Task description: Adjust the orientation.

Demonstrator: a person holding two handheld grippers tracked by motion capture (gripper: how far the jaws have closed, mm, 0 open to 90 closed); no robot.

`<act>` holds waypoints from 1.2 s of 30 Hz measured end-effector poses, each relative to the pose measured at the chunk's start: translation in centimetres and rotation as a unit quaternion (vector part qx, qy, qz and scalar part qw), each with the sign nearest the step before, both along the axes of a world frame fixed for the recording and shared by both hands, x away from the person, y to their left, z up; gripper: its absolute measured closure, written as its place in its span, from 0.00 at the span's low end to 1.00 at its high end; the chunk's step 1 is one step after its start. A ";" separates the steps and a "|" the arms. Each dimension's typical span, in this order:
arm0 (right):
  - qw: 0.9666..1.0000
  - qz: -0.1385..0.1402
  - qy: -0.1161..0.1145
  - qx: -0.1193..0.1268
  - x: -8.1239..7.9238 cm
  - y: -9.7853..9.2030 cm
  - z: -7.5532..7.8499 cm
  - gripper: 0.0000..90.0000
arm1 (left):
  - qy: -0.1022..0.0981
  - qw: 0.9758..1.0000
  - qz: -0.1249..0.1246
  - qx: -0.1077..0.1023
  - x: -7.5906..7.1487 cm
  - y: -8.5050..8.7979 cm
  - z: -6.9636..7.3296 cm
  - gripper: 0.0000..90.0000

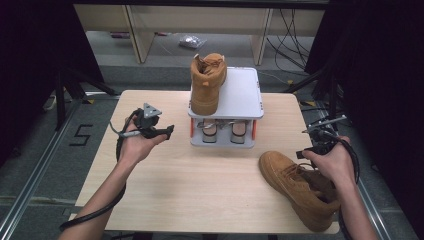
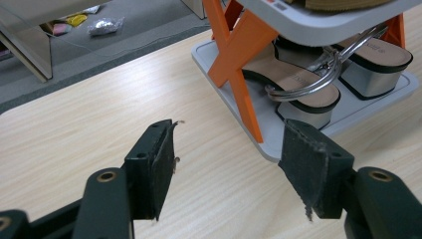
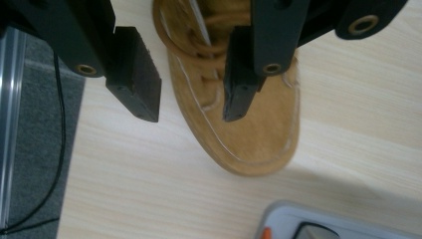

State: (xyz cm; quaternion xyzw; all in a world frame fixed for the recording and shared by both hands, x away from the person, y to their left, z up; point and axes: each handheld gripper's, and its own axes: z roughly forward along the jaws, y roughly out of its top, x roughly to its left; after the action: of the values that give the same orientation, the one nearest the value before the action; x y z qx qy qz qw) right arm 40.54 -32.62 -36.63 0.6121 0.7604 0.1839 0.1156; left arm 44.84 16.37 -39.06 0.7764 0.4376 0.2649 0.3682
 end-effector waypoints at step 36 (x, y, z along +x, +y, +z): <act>0.993 0.027 0.116 -0.020 -2.9 -2.4 -1.3 0.71 | 0.015 1.000 0.001 -0.010 -1.2 0.7 -2.6 0.41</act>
State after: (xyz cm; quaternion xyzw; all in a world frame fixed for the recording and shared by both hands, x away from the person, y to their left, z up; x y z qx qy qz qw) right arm 37.65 -35.04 -37.91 0.6061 0.7884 0.0998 0.0335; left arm 43.68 17.12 -41.63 0.7763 0.4463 0.2489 0.3692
